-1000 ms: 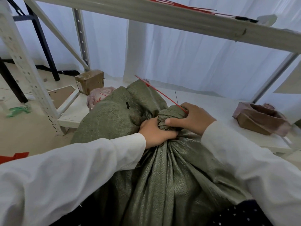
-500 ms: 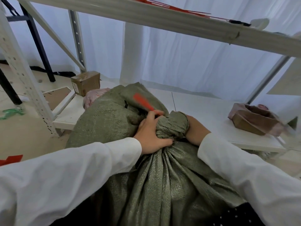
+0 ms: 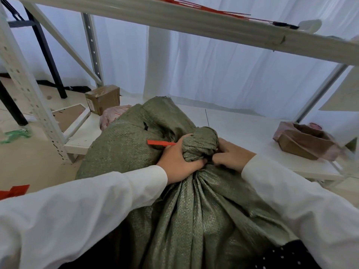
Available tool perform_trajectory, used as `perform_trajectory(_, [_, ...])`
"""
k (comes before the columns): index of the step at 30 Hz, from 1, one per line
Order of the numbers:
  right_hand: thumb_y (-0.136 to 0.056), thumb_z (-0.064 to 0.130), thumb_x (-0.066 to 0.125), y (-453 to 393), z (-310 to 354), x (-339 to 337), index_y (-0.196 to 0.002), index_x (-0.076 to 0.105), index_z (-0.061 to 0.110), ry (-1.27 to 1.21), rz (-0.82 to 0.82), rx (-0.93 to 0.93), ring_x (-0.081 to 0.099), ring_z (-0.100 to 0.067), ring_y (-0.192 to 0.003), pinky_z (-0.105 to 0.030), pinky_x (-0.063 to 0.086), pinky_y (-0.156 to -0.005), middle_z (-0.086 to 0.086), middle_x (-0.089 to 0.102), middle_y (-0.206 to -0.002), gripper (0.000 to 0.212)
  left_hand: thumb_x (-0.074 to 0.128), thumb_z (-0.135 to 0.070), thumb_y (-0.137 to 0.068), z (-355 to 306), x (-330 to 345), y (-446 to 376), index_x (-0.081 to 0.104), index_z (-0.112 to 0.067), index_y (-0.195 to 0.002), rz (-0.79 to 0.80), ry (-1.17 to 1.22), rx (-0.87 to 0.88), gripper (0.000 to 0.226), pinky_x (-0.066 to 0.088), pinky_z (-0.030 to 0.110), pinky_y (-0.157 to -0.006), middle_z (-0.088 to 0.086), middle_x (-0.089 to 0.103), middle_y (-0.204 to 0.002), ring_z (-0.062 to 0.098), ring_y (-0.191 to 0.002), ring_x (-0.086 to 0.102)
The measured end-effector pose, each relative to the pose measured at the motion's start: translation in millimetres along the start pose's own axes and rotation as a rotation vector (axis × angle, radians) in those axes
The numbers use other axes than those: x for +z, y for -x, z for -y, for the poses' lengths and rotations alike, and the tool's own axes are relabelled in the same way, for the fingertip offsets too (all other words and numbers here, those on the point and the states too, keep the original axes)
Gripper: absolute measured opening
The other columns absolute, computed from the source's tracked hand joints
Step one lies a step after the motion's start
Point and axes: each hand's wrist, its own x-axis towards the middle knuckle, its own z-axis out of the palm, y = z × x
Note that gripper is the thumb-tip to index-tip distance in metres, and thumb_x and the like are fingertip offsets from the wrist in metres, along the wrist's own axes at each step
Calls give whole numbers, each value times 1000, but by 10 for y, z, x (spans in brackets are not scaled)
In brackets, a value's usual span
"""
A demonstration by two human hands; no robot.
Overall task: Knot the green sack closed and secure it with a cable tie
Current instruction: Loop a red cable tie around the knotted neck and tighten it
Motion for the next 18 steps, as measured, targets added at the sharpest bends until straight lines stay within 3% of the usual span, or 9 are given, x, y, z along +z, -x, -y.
perform_trajectory(2, [-46, 47, 60, -11, -14, 24, -105, 62, 4, -98, 11, -12, 57, -27, -108, -44, 45, -92, -15, 56, -121, 73, 64, -54, -60, 20, 14, -31, 53, -31, -120, -9, -1, -13, 66, 45, 39, -99, -10, 64, -116, 13, -114, 57])
perform_trajectory(4, [-42, 60, 70, -18, 0, 94, -99, 67, 26, -213, -25, -16, 59, -23, -112, -42, 45, -101, -11, 63, -120, 67, 61, -53, -61, 44, 39, -66, 54, -32, -115, -9, -23, 7, 59, 47, 39, -96, -9, 66, -112, 15, -110, 60])
perform_trajectory(7, [-27, 79, 71, -99, -26, 224, -100, 67, 36, -173, -213, -48, 63, -14, -107, -38, 47, -99, 3, 69, -111, 85, 55, -54, -67, 63, 63, -109, 52, -37, -114, 10, -187, 53, 50, 43, 44, -100, -15, 61, -113, 14, -110, 58])
perform_trajectory(11, [-40, 65, 73, -136, 32, 329, -98, 70, 28, -202, -402, -20, 66, -4, -87, -25, 52, -82, 9, 72, -94, 69, 43, -56, -66, 69, 20, -103, 49, -34, -120, -33, -376, 136, 59, 36, 47, -104, -10, 55, -118, 17, -115, 50])
perform_trajectory(13, [-42, 70, 69, -161, 54, 332, -95, 68, 27, -130, -455, 34, 64, -6, -82, -26, 50, -76, 9, 70, -89, 67, 39, -59, -69, 30, -35, -63, 44, -27, -127, -2, -458, 104, 67, 30, 44, -109, -2, 52, -125, 22, -121, 46])
perform_trajectory(15, [-45, 70, 64, -195, 62, 318, -91, 68, 27, -75, -503, 93, 63, -13, -80, -28, 48, -75, 6, 68, -86, 64, 35, -65, -78, -24, -103, -16, 38, -15, -133, 59, -682, 90, 74, 20, 40, -115, 5, 49, -131, 25, -128, 39])
perform_trajectory(18, [-52, 66, 61, -231, 88, 309, -89, 67, 26, -26, -512, 128, 61, -19, -82, -31, 47, -75, 3, 66, -86, 55, 26, -66, -86, -127, -226, 53, 43, -7, -121, 79, -995, 98, 70, 20, 43, -111, 13, 59, -119, 30, -121, 47])
